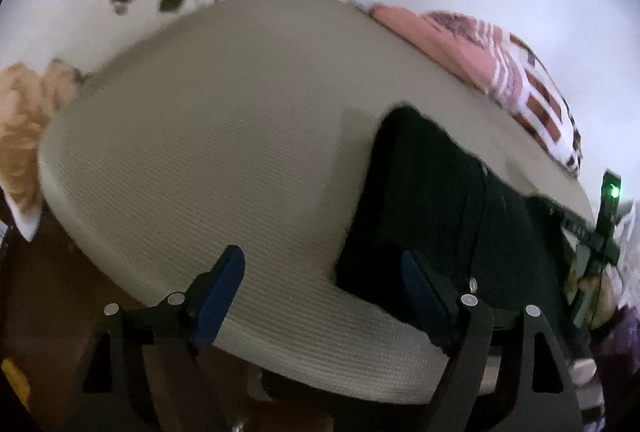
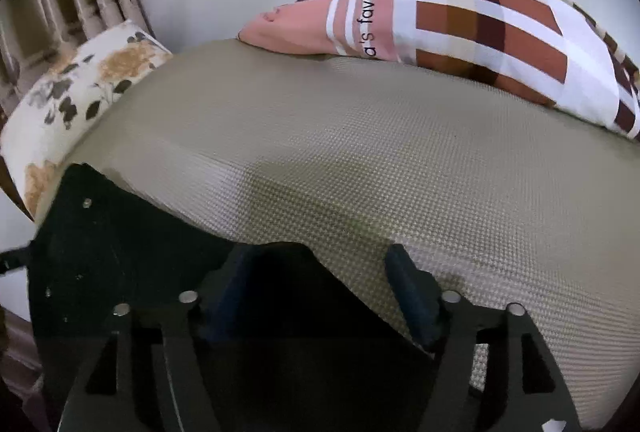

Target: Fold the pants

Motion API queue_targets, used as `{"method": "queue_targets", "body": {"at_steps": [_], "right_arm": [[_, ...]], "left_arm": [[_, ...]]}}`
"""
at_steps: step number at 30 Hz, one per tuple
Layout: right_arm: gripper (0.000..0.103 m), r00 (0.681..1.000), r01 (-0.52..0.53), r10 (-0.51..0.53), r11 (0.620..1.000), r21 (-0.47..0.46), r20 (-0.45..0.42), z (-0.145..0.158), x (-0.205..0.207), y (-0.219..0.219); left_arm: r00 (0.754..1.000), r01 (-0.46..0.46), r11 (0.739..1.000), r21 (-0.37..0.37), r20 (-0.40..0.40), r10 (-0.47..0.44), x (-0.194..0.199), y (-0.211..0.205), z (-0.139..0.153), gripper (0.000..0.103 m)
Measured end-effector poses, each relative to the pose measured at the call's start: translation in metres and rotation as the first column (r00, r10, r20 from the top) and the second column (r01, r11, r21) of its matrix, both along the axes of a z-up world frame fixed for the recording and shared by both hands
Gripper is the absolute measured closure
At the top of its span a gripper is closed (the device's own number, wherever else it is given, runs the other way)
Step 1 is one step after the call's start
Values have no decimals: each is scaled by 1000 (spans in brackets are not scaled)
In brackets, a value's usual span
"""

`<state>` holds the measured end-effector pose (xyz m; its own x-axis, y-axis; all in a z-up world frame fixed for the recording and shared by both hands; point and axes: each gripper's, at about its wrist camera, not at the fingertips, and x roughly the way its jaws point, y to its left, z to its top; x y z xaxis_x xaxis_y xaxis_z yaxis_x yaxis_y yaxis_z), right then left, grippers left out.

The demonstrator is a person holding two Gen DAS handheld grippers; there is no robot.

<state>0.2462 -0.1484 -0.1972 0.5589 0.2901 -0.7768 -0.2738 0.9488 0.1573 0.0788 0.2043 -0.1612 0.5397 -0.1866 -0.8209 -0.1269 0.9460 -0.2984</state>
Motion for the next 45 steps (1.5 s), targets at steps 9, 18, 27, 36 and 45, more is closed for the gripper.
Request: {"method": "queue_targets", "body": {"at_steps": [9, 18, 27, 36, 45], "right_arm": [[26, 998, 62, -61, 996, 71, -20, -1, 5, -17], [19, 998, 58, -57, 997, 57, -21, -2, 5, -13], [17, 997, 73, -71, 995, 74, -22, -3, 7, -16], [16, 997, 71, -71, 997, 39, -18, -5, 8, -12], [14, 998, 61, -61, 998, 34, -15, -5, 8, -10]], "left_arm": [[1000, 21, 992, -126, 5, -20, -1, 13, 16, 22], [994, 75, 958, -277, -56, -94, -6, 6, 5, 23], [977, 150, 964, -220, -116, -178, 9, -33, -13, 87], [960, 276, 961, -14, 59, -275, 19, -63, 12, 87], [968, 253, 960, -118, 23, -252, 11, -38, -28, 82]]}}
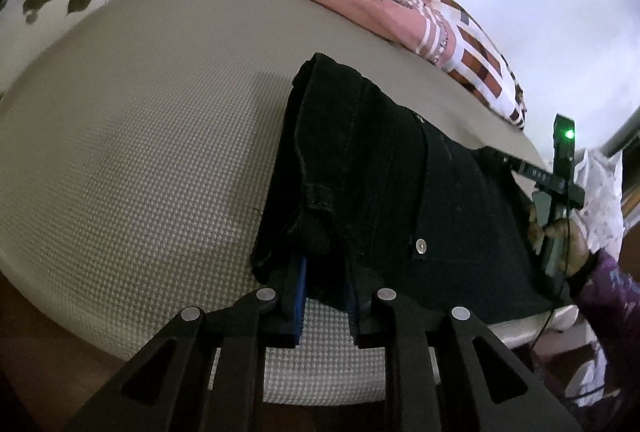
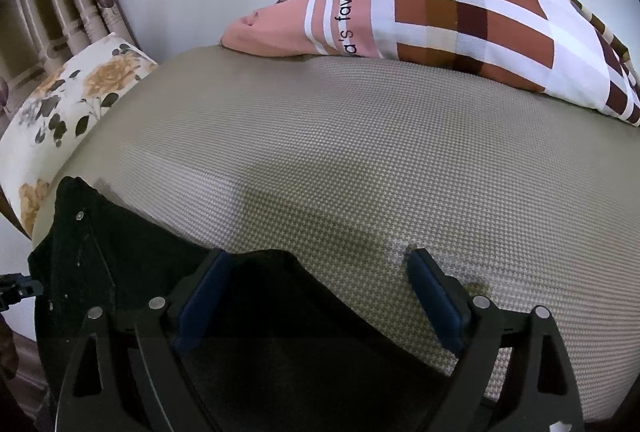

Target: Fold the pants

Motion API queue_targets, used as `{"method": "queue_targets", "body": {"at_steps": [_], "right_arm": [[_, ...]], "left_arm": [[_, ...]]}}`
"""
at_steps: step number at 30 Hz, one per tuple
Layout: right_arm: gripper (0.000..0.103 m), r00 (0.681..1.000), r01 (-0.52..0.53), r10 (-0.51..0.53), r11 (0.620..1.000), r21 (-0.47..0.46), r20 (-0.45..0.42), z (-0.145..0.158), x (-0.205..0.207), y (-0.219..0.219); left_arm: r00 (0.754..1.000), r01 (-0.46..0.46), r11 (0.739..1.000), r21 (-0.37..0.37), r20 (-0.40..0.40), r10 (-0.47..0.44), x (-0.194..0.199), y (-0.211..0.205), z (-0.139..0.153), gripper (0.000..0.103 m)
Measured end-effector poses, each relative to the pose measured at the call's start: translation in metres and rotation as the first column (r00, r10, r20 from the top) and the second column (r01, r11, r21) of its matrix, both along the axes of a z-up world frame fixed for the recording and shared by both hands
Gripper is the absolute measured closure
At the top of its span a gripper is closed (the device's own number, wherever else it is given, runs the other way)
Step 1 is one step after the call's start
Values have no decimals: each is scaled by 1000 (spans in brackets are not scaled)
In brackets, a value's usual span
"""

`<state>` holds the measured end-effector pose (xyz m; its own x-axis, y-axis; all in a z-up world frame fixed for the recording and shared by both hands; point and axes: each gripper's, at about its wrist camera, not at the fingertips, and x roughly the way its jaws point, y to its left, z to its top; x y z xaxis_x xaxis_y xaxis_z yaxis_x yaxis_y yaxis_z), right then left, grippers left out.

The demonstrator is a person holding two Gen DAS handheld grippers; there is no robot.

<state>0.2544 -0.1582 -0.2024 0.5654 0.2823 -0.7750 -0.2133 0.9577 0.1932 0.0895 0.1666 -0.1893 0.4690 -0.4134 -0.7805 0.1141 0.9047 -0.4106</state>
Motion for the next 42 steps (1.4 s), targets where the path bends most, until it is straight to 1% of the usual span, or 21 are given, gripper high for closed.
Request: {"method": "queue_targets", "body": {"at_steps": [2, 4, 5, 7, 9, 11, 16, 18, 19, 20, 21, 22, 24, 26, 27, 30, 33, 35, 37, 40, 42], "right_arm": [[14, 1000, -8, 8, 1000, -7, -2, 0, 0, 1], [16, 999, 40, -40, 998, -40, 13, 6, -4, 0], [20, 997, 69, -68, 997, -21, 38, 15, -11, 0], [21, 995, 48, -56, 994, 97, 84, 36, -25, 6], [21, 992, -66, 43, 980, 188, 121, 56, -41, 35], [21, 980, -187, 165, 954, 235, 110, 62, -48, 71], [23, 887, -458, 452, 841, 288, 90, 67, -67, 174], [33, 853, -514, 517, 809, 287, 68, 56, -71, 204], [41, 846, -522, 532, 809, 269, 42, 46, -71, 217], [45, 846, -517, 533, 815, 260, 11, 35, -69, 224], [46, 852, -503, 523, 829, 244, -21, 25, -66, 228], [51, 861, -485, 507, 845, 226, -46, 15, -64, 230], [56, 876, -465, 482, 856, 225, -22, 13, -65, 229], [65, 892, -437, 451, 877, 198, -25, 12, -62, 229], [70, 897, -428, 441, 882, 195, -23, 11, -60, 229], [71, 898, -429, 439, 883, 190, -14, 12, -60, 229], [70, 898, -427, 439, 881, 202, -14, 13, -55, 226], [69, 898, -419, 440, 870, 259, -25, 10, -50, 218], [70, 898, -394, 438, 848, 355, -50, 6, -42, 207], [76, 895, -328, 435, 793, 513, -102, -5, -28, 189], [85, 900, -261, 413, 768, 585, -140, -14, -20, 177]], "left_arm": [[1000, 2, 1000, -21, -5, -2, -1, 6, -1, 82], [1000, -10, 999, -43, -16, 9, -3, 10, -1, 80], [1000, -19, 998, -53, -21, 18, -4, 11, 0, 79], [999, -22, 998, -62, -24, 20, -3, 11, 2, 79], [999, -22, 997, -75, -37, 19, -1, 12, 3, 76], [998, -33, 992, -121, -63, 26, 2, 19, 2, 74], [996, -26, 986, -167, -94, 10, 7, 27, 2, 72], [995, -49, 985, -163, -88, 35, 8, 34, 9, 63], [994, -84, 987, -139, -79, 73, 9, 42, 14, 57], [991, -120, 985, -122, -69, 112, 9, 51, 18, 44], [986, -165, 980, -112, -57, 159, 8, 63, 22, 40], [978, -206, 973, -101, -53, 201, 8, 74, 25, 40], [966, -253, 964, -76, -73, 248, 8, 89, 26, 40], [960, -273, 957, -97, -98, 264, 6, 99, 25, 40], [962, -264, 957, -123, -108, 252, 5, 101, 26, 40], [977, -204, 958, -202, -99, 188, 0, 93, 35, 40], [999, -39, 943, -330, -3, 40, -11, 69, 54, 40], [997, 67, 945, -319, 51, -53, -9, 36, 61, 40], [992, 126, 944, -306, 34, -121, -6, 17, 48, 40], [985, 160, 940, -302, -19, -173, -1, 3, 14, 41], [987, 147, 934, -325, -9, -158, -2, 10, 2, 52]]}}
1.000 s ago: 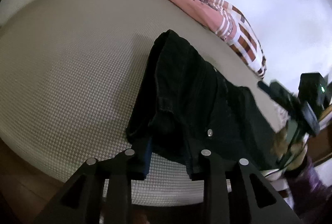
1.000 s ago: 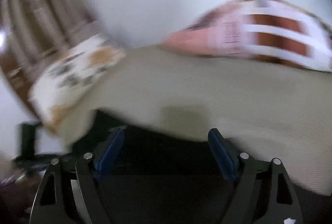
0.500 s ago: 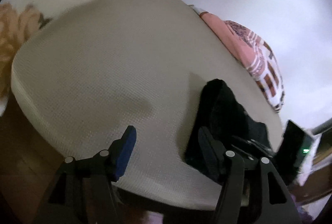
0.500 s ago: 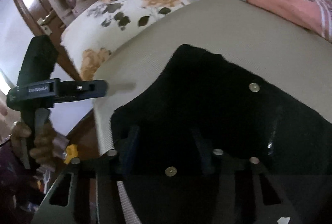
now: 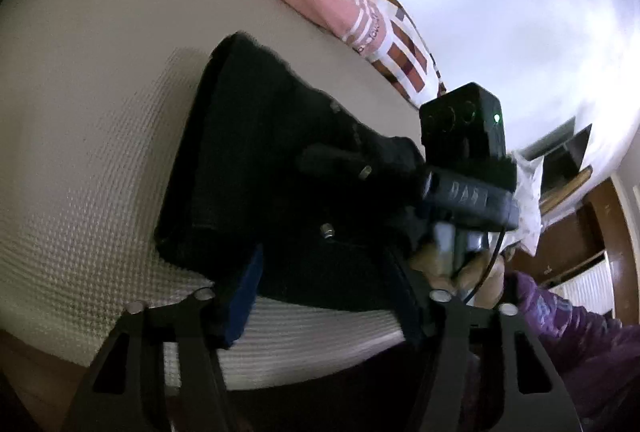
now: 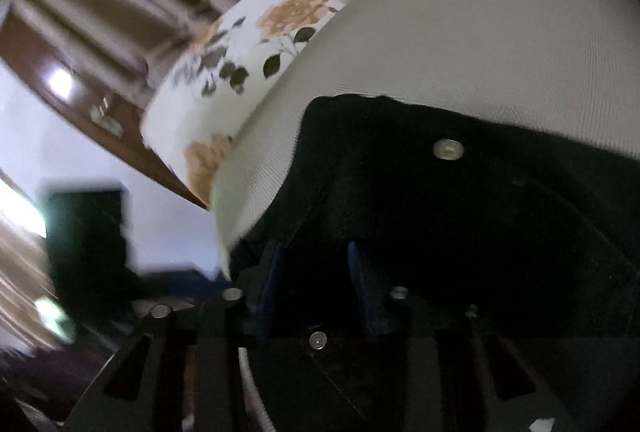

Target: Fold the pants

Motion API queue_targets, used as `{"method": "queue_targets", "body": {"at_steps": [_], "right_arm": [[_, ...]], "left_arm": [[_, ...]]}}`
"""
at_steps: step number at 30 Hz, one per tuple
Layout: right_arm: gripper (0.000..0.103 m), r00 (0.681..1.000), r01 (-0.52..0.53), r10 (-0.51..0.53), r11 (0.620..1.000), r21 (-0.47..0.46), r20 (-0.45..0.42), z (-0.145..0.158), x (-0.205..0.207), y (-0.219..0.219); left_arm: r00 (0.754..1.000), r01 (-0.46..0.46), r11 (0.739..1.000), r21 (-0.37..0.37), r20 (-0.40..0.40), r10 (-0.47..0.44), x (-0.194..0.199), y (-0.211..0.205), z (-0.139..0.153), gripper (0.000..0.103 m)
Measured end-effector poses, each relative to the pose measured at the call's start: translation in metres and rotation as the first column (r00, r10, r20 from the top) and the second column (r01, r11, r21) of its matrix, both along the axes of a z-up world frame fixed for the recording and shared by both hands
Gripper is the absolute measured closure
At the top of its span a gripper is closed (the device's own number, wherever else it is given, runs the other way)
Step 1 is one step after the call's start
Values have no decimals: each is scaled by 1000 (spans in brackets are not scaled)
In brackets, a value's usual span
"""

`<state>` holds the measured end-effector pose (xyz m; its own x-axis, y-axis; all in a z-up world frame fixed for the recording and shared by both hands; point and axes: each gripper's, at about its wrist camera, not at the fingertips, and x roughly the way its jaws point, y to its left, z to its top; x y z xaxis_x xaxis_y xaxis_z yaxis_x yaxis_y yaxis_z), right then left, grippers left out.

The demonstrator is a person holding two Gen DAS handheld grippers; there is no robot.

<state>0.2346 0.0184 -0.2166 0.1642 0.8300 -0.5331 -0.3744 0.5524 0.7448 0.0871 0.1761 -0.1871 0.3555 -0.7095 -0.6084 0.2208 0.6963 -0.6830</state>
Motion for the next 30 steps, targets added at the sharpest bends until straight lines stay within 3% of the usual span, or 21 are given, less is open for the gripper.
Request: {"method": "queue_targets", "body": {"at_steps": [1, 3, 5, 7, 9, 16, 19, 20, 21, 22, 24, 26, 27, 30], "right_arm": [[92, 1000, 14, -13, 1000, 22, -25, -4, 2, -4], [102, 995, 52, -46, 996, 69, -86, -12, 7, -14], [103, 990, 80, -69, 993, 90, -120, -17, 10, -19], [103, 990, 94, -83, 992, 88, -114, -16, 9, -20], [103, 990, 100, -91, 991, 84, -107, -15, 9, -19], [103, 989, 107, -97, 991, 86, -111, -15, 11, -20], [103, 989, 110, -100, 990, 86, -111, -15, 10, -23], [103, 989, 110, -101, 990, 83, -109, -15, 9, -24], [103, 989, 112, -103, 990, 81, -107, -14, 9, -23], [103, 989, 113, -104, 990, 80, -106, -14, 9, -23], [103, 989, 113, -103, 990, 82, -108, -14, 10, -23], [103, 989, 114, -106, 991, 72, -99, -13, 9, -22], [103, 990, 114, -107, 991, 69, -96, -13, 9, -22], [103, 989, 115, -108, 991, 69, -96, -13, 10, -23]], "left_arm": [[1000, -1, 1000, -6, -11, 1, -1, 4, -1, 57], [999, -6, 1000, 1, -43, 6, 0, 13, 1, 75], [997, -71, 997, -42, -39, 69, 1, 31, 13, 74], [984, -177, 983, 39, 25, 176, -4, 56, 34, 73], [978, -208, 978, 29, 23, 208, -5, 72, 42, 72], [995, -65, 998, 13, -78, 66, 10, 45, 21, 64], [998, -26, 999, 32, -56, 28, 13, 35, 25, 64], [998, -14, 1000, 11, -62, 15, 14, 33, 28, 66], [998, -12, 1000, -25, -67, 10, 16, 33, 31, 85], [998, -21, 996, -89, -64, 15, 18, 36, 36, 91], [997, -80, 991, -105, -1, 80, 21, 40, 54, 91], [994, -103, 995, -9, 33, 103, 22, 44, 59, 91], [992, -123, 992, 35, 15, 122, 22, 49, 56, 91], [995, -97, 995, -9, -36, 97, 14, 56, 52, 91]]}}
